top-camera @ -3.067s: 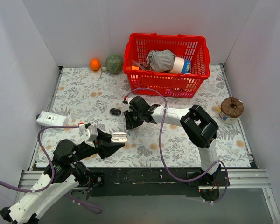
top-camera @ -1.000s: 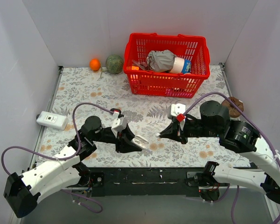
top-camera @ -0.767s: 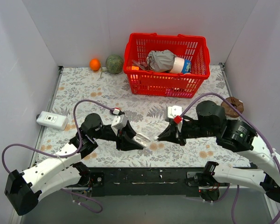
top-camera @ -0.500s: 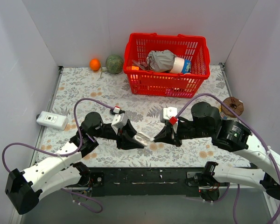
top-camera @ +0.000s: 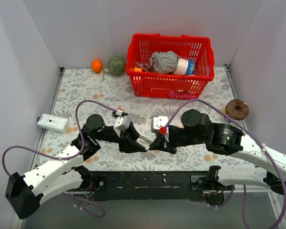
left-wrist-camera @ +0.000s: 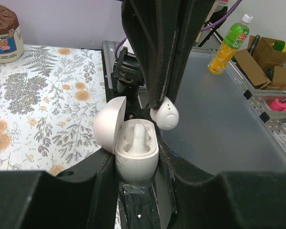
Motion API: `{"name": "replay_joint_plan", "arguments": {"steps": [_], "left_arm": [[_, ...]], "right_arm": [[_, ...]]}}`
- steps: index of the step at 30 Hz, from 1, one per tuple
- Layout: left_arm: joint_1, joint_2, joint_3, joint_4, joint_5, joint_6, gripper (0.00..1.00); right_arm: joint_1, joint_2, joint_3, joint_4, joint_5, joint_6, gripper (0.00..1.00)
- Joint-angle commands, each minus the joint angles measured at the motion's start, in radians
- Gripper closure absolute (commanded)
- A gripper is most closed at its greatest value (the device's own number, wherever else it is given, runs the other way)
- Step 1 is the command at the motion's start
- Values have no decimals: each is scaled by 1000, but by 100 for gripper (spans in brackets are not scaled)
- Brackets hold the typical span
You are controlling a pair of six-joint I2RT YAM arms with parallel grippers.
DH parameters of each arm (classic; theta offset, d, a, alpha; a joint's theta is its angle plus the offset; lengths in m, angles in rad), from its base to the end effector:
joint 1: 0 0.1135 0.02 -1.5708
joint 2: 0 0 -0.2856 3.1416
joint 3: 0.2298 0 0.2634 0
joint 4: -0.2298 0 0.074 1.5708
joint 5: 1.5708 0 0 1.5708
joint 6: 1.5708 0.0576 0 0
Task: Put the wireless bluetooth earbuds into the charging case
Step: Place the earbud in the charging case.
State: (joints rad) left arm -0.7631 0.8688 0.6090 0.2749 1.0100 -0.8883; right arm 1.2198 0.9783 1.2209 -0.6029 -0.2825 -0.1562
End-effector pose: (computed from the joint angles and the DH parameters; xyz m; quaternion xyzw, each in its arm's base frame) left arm 0.1133 -0.1759 0.3253 0.3056 0.6345 -0.6885 0.1732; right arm 0.0592 0.2084 0.4247 -0.5789 0.5781 0.3854 0.4268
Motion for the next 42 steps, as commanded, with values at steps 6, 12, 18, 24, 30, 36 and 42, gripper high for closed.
{"name": "replay_joint_plan", "arguments": {"steps": [6, 12, 18, 24, 30, 36, 42], "left_arm": [[-1, -17, 23, 33, 10, -12, 100], [-2, -21, 20, 37, 9, -14, 100], [-1, -33, 17, 37, -1, -14, 100], [-1, -40, 15, 35, -25, -6, 100], [-2, -62, 3, 66, -94, 2, 100], [-2, -68, -6, 113, -137, -11, 100], [-1, -74, -29, 164, -171, -31, 100]], "right_arm": [[21, -1, 14, 41, 152, 3, 99], [24, 11, 8, 46, 170, 0, 99], [24, 10, -1, 31, 206, -11, 99], [29, 17, -4, 23, 181, -6, 99], [53, 25, -3, 5, 181, -2, 99], [70, 34, 2, 11, 207, 7, 99], [75, 36, 3, 29, 218, 26, 94]]}}
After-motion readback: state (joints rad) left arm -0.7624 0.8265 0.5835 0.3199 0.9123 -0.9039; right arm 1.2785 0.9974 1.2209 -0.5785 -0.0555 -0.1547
